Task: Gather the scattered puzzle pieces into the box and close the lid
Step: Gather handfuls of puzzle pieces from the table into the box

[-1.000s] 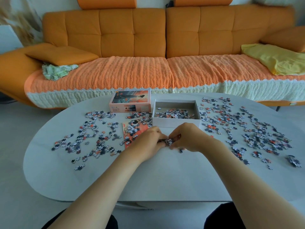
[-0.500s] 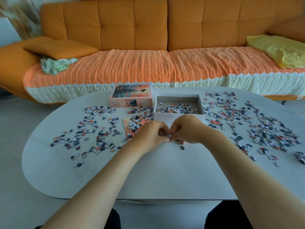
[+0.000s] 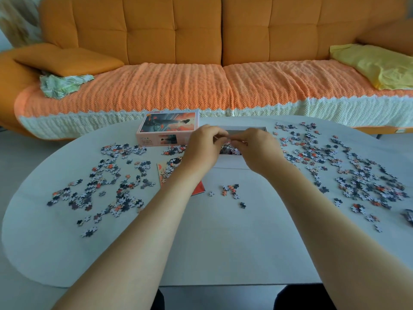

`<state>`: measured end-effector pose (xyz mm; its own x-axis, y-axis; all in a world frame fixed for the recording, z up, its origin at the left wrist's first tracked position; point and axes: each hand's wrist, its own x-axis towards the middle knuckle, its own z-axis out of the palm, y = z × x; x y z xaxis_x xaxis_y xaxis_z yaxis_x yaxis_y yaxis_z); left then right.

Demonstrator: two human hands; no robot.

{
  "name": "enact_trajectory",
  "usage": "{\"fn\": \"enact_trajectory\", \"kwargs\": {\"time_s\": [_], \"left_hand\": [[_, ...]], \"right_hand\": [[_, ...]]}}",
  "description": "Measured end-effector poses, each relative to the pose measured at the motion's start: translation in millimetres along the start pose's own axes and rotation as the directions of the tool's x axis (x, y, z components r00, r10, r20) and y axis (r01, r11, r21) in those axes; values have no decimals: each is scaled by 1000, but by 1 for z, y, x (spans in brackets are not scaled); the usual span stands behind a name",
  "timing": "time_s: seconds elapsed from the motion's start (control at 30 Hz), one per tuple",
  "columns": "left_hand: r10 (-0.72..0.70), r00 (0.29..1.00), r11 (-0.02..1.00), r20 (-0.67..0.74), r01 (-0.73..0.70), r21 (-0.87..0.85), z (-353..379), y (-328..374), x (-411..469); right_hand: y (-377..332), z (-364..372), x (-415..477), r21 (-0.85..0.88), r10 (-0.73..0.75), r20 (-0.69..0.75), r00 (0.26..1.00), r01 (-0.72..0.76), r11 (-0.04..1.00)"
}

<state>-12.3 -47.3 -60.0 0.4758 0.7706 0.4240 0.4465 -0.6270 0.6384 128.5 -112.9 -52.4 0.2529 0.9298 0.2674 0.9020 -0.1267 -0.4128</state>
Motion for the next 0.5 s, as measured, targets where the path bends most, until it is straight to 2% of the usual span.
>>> {"fn": "enact_trajectory", "kwargs": {"time_s": [0.1,0.2,0.33,0.4,0.5], "left_hand": [[89,994,990,70,-96,100,9,-12,-2],[165,986,972,22,-167,163,8,-13,-8],[229,973,945,-1,-223,239,-5,-9,-15],[262,965,919,27,-258,297,-10,-10,-23],[258,961,915,99,-276,296,-16,-12,-43]], "right_hand": [[9,6,-1,-5,-43,43,998,43,999],[7,1,-5,49,-100,-37,994,102,994],[-5,-7,-19,128,-178,-20,984,179,975],[-7,-10,-27,147,-193,39,980,185,972],[-5,-18,-41,88,-120,251,961,101,991]]}}
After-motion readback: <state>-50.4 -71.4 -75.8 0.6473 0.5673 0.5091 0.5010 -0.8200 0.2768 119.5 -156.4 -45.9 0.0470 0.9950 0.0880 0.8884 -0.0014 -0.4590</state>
